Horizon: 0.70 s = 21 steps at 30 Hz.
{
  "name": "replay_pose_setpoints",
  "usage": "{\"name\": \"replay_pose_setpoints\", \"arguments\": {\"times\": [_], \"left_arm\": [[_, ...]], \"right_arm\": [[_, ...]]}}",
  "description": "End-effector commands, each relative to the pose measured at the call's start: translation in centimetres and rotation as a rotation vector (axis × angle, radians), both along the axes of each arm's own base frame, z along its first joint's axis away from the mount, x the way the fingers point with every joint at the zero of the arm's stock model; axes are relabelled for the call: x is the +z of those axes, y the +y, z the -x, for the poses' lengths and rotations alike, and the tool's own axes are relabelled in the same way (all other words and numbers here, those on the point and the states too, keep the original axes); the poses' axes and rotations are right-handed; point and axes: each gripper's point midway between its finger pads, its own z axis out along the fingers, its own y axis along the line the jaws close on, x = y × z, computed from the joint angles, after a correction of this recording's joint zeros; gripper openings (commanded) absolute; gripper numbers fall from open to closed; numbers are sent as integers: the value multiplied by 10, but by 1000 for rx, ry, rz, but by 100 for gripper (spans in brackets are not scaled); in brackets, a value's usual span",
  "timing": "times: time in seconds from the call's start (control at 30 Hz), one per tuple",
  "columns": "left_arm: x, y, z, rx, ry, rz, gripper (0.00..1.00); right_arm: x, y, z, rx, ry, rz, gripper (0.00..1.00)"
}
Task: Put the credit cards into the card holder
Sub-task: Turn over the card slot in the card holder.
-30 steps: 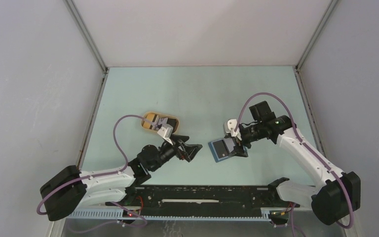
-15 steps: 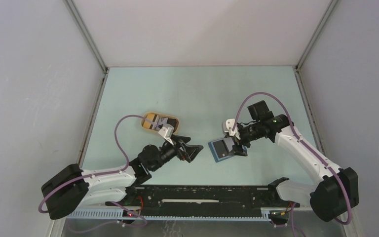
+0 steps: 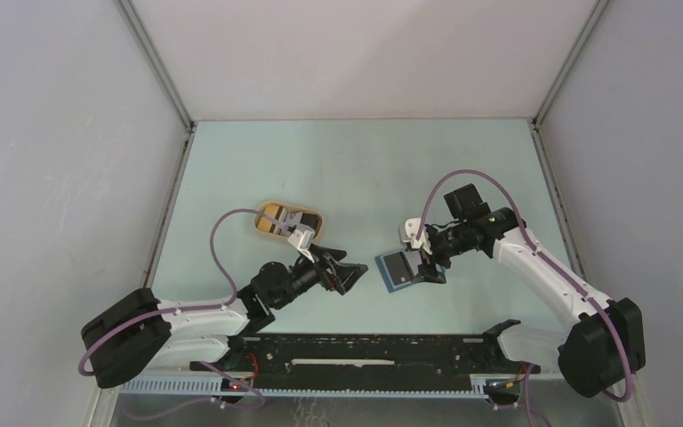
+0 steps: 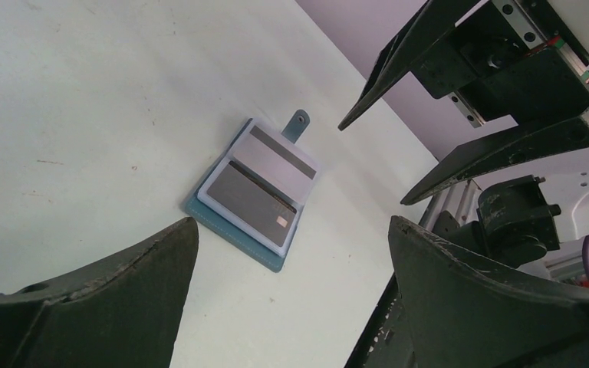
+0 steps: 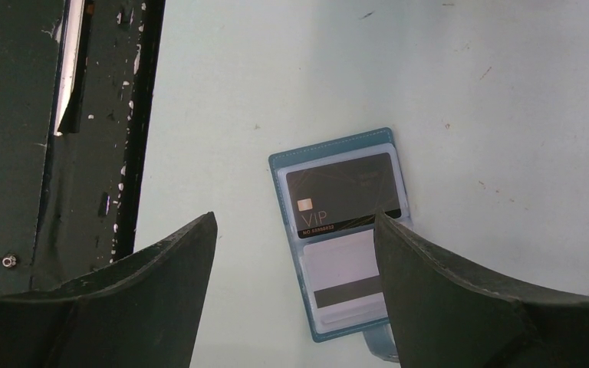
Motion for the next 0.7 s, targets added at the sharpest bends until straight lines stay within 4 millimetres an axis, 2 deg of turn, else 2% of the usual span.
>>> {"name": "replay_pose_setpoints", "arguments": {"times": [0.0,0.67], "left_arm": [[6,3,0,0,-18,40,98],[11,4,5,-22,-14,81,98]], "right_arm": [[1,3,-1,25,-26,-6,83],[-3,3,-1,27,-35,-4,82]]}}
